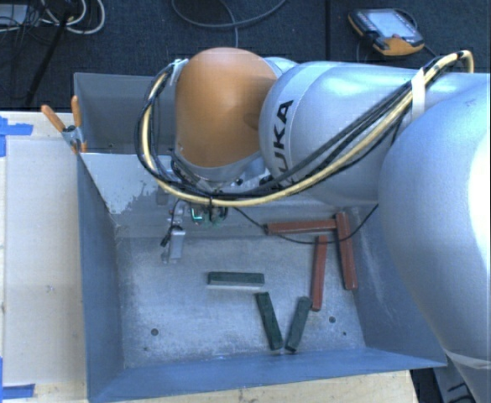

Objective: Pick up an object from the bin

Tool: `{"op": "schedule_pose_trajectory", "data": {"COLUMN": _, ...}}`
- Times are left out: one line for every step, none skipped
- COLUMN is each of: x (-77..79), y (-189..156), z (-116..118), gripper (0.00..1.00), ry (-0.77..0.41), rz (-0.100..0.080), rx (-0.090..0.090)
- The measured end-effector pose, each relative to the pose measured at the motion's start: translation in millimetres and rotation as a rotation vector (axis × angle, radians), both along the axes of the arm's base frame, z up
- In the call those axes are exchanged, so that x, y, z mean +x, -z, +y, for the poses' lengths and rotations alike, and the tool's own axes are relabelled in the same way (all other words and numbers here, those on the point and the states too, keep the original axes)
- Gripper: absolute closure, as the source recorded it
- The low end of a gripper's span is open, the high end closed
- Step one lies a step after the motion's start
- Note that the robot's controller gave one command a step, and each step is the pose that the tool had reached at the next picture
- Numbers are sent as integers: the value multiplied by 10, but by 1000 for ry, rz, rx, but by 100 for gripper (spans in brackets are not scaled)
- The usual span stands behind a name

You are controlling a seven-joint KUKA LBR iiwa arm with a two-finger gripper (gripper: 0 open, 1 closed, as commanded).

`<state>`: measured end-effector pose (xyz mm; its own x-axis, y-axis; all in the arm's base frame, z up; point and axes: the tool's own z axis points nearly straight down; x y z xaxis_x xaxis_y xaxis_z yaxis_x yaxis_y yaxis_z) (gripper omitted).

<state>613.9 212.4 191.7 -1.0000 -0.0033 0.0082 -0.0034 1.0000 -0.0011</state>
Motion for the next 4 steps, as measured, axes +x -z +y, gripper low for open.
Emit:
{"op": "schedule_pose_trajectory", "data": {"x": 18, "y": -53, "z": -9, "gripper": 0, "ry": 4, "rz": -8, "rx": 2}}
{"op": "schedule_pose_trajectory", "data": {"x": -6, "y": 398, "z": -199, "gripper": 0, "ry": -13, "rz": -13, "rx": 4}}
{"op": "schedule_pose_trajectory", "data": {"x": -425, "y": 642, "z": -403, "gripper": 0, "ry": 63, "rz": -3, "rx": 0}}
{"op": "schedule_pose_trajectory", "data": {"x": -204, "y": 654, "z": -613, "gripper": 0, "ry": 18, "rz": -8, "rx": 2}}
